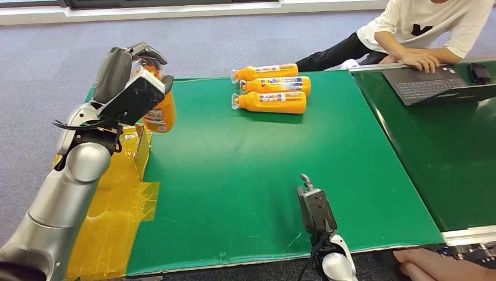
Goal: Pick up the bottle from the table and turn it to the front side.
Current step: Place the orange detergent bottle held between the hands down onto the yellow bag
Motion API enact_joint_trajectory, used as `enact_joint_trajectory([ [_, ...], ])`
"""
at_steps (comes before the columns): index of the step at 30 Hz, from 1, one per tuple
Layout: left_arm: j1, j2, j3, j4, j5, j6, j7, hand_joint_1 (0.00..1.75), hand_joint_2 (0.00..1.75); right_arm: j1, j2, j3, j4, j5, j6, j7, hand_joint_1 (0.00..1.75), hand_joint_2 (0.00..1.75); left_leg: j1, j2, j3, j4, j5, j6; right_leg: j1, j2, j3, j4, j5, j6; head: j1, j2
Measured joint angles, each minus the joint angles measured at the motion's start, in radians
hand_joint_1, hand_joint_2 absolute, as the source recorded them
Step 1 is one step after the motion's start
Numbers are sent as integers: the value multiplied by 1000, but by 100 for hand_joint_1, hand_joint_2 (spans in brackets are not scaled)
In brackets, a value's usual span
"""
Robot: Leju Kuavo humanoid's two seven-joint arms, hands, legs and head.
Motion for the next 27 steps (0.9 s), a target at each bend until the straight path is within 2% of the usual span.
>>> enact_joint_trajectory([
  [3, -11, 66, -19, -12, -70, 26, 4, 175, 175, 14, 0, -4, -8, -4, -10, -2, 0, 0, 0, 1, 0, 0, 0, 0, 0, 1, 0, 0, 0, 0, 0, 0],
  [7, -12, 180, -44, -26, -247, 136, -4, 175, 175, 43, 0, -15, -31, -5, -21, -7, 0, 0, 0, 2, 0, -1, 0, -1, 2, 2, -1, 0, 0, -1, 0, 0],
  [11, 22, 287, -56, -43, -439, 258, -5, 175, 175, 68, 0, -25, -51, 4, -27, -10, 0, 0, 2, 3, 0, -1, -1, -1, 3, 2, -1, 1, -1, -2, 0, 0],
  [13, 53, 321, -57, -51, -538, 304, 2, 175, 175, 74, 1, -29, -56, 12, -27, -10, 0, 0, 2, 3, 0, -1, -1, -1, 2, 2, -1, 1, -2, -2, 0, 0],
  [19, 169, 371, -61, -49, -835, 395, 45, 175, 175, 83, 4, -33, -63, 22, -24, -14, 0, 0, 2, 3, 0, -1, -1, -1, 2, 2, -1, 0, -2, -2, 0, 0],
  [27, 272, 404, -66, -12, -956, 401, 53, 175, 175, 91, 4, -39, -63, 19, -24, -21, 0, 0, 2, 3, 0, -1, -1, -1, 3, 2, -1, 0, -1, -3, 0, 0],
])
